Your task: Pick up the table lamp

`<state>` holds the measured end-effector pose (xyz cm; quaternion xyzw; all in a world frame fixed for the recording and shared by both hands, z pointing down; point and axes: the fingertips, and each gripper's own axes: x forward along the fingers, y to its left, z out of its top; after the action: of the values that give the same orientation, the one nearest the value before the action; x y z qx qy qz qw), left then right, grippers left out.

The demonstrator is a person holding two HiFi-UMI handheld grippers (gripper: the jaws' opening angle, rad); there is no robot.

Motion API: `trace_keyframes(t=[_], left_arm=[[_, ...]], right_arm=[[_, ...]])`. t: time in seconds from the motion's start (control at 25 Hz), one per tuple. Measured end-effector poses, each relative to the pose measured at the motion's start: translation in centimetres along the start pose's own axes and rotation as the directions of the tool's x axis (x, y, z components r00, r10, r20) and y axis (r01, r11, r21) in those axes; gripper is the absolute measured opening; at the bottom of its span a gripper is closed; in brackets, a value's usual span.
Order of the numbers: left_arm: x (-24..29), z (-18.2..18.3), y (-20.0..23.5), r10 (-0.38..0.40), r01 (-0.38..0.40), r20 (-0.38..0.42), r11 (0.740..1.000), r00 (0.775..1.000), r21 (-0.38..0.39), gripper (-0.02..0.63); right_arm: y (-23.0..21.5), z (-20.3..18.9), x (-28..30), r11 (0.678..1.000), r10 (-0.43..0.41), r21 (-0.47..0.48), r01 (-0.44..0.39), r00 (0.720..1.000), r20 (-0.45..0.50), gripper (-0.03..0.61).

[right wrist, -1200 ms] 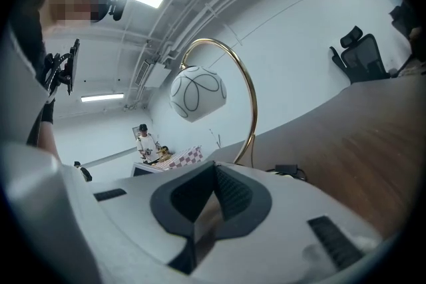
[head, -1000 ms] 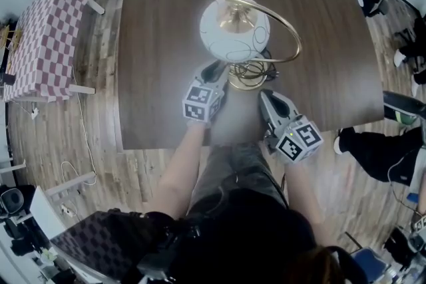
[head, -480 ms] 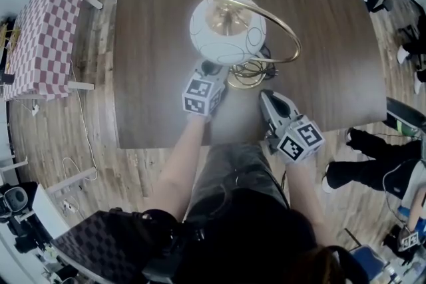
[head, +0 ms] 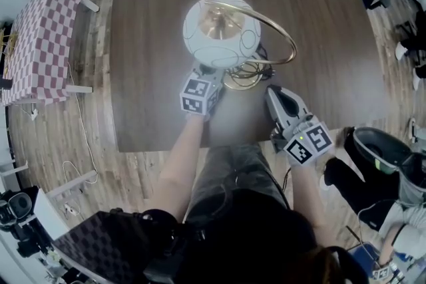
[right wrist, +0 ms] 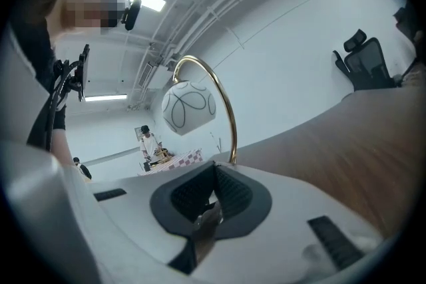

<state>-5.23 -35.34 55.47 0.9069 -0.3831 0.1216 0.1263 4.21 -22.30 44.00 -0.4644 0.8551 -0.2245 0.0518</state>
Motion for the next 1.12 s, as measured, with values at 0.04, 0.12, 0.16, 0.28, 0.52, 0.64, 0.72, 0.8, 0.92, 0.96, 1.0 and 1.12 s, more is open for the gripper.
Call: trace_keyframes(t=[0.04,0.12,0.16,0.28,0.52,0.64,0.72,0.8,0.92,0.96,1.0,1.12], left_arm=[[0.0,0.0,0.0,-0.001,0.001,0.000,1.000,1.000,-0.002,0.048],[0.0,0.0,-0.1,-0.001,0.001,-0.001,1.000,1.000,-0.007,0.049],[0.0,-0.1,-0.1,-0.001,0.001,-0.002,1.000,1.000,-0.009,0.049],[0.0,-0.1,-0.1,0.000,0.000,-0.005,1.000,1.000,-0.016,0.049],[0.0,-0.2,0.0,-0.001,0.001,0.000,1.000,1.000,-0.022,0.049],[0.0,-0.4,0.1,0.003,-0.003,-0.005,1.000,1.000,-0.030,0.049],[0.0,-0.4,0.1,0.002,-0.003,-0.007,0.999,1.000,-0.033,0.049],[0.1,-0.3,0.1,0.000,-0.001,-0.005,0.999,1.000,-0.034,0.049],[0.1,-0.2,0.1,0.000,0.000,-0.004,0.999,1.000,-0.042,0.048],[0.1,-0.2,0.1,0.000,0.000,-0.005,0.999,1.000,-0.044,0.048],[0.2,-0.2,0.0,0.000,0.000,-0.006,0.999,1.000,-0.045,0.048],[0.3,-0.3,0.0,0.003,-0.004,-0.010,0.999,1.000,-0.047,0.046]], right_arm=[[0.0,0.7,-0.1,1.000,0.001,-0.015,-0.001,1.000,0.011,-0.002],[0.0,2.1,-0.4,0.999,0.010,-0.047,-0.008,0.999,0.031,-0.002],[0.1,2.9,-0.5,0.998,0.017,-0.065,-0.014,0.999,0.041,-0.002],[0.3,5.1,-0.9,0.992,0.041,-0.121,-0.033,0.997,0.067,0.020],[1.0,9.1,-1.0,0.972,0.086,-0.227,-0.060,0.991,0.105,0.083],[1.1,10.3,-0.8,0.964,0.086,-0.262,-0.052,0.989,0.119,0.083],[1.2,10.9,-0.7,0.962,0.088,-0.270,-0.050,0.987,0.131,0.083],[1.4,11.5,-0.5,0.959,0.094,-0.280,-0.050,0.985,0.143,0.083],[1.4,12.3,-0.2,0.951,0.095,-0.304,-0.047,0.985,0.145,0.115],[1.3,12.5,-0.1,0.950,0.096,-0.308,-0.046,0.985,0.147,0.115],[1.3,12.8,0.0,0.949,0.099,-0.311,-0.048,0.984,0.151,0.116],[1.5,13.7,0.3,0.940,0.119,-0.335,-0.061,0.981,0.155,0.115]])
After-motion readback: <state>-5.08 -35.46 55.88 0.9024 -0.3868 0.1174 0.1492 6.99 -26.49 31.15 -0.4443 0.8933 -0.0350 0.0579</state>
